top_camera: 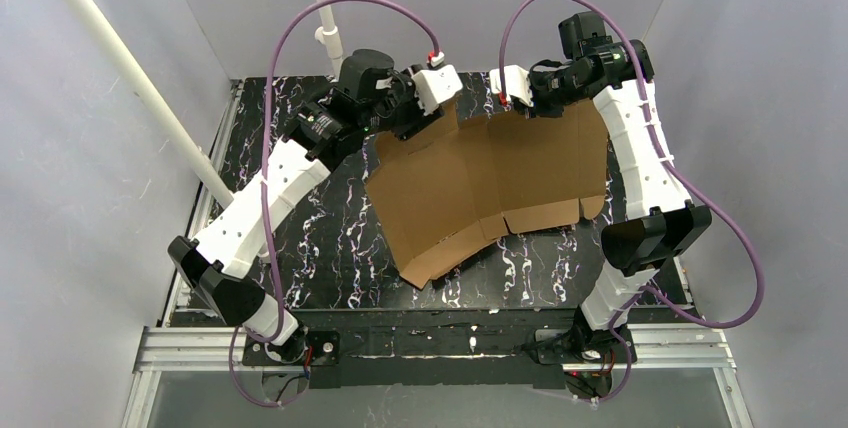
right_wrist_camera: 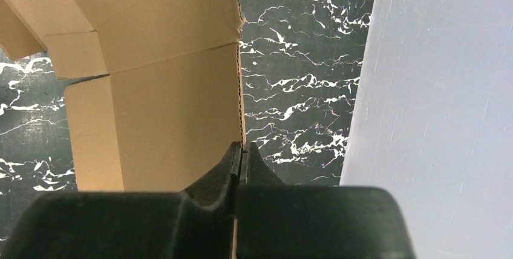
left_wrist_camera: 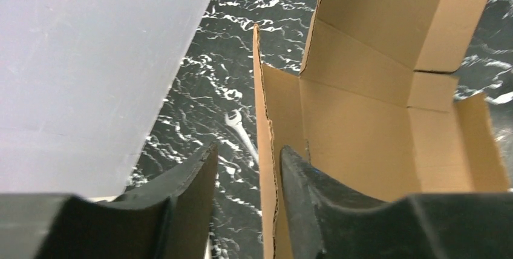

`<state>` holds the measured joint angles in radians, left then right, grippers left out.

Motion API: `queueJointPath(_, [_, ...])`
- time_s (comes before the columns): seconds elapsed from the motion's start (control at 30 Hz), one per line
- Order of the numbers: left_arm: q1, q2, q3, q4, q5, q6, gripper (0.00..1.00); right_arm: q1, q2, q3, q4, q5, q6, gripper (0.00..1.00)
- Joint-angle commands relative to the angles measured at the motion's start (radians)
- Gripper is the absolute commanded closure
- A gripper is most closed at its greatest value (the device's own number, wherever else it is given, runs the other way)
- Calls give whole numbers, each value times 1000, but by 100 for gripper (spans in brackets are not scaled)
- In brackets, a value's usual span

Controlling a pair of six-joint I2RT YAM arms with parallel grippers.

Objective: Fold the paper box

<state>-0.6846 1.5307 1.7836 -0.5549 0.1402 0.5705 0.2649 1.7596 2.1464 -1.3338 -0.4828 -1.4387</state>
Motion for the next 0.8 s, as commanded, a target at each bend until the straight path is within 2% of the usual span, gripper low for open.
queueJointPath(0.0, [-23, -4, 16, -9, -64, 46, 69, 2, -47, 3, 30, -42, 21, 99])
queueJointPath(0.17, [-30, -1, 17, -34, -82, 43, 100, 2, -49, 4, 37, -51, 41, 99])
queueJointPath(0.33, [-31, -6, 50, -54, -118, -79, 100, 2, -59, -14, 90, -49, 125, 99])
queueJointPath(0.37, [-31, -6, 64, -61, -125, -112, 100, 2, -64, -22, 123, -45, 168, 92])
queueJointPath(0.47, [-31, -16, 81, -68, -169, -212, 100, -4, -81, -41, 212, -41, 324, 64])
queueJointPath(0.57, [-28, -35, 74, -67, -213, -306, 100, -43, -109, -53, 271, -111, 492, 36])
queueJointPath(0.67, [-27, -62, 58, -71, -251, -373, 100, -130, -161, -115, 329, -251, 613, 18])
queueJointPath(0.77, [-27, -99, 11, -55, -254, -394, 100, -245, -225, -230, 421, -442, 727, 9])
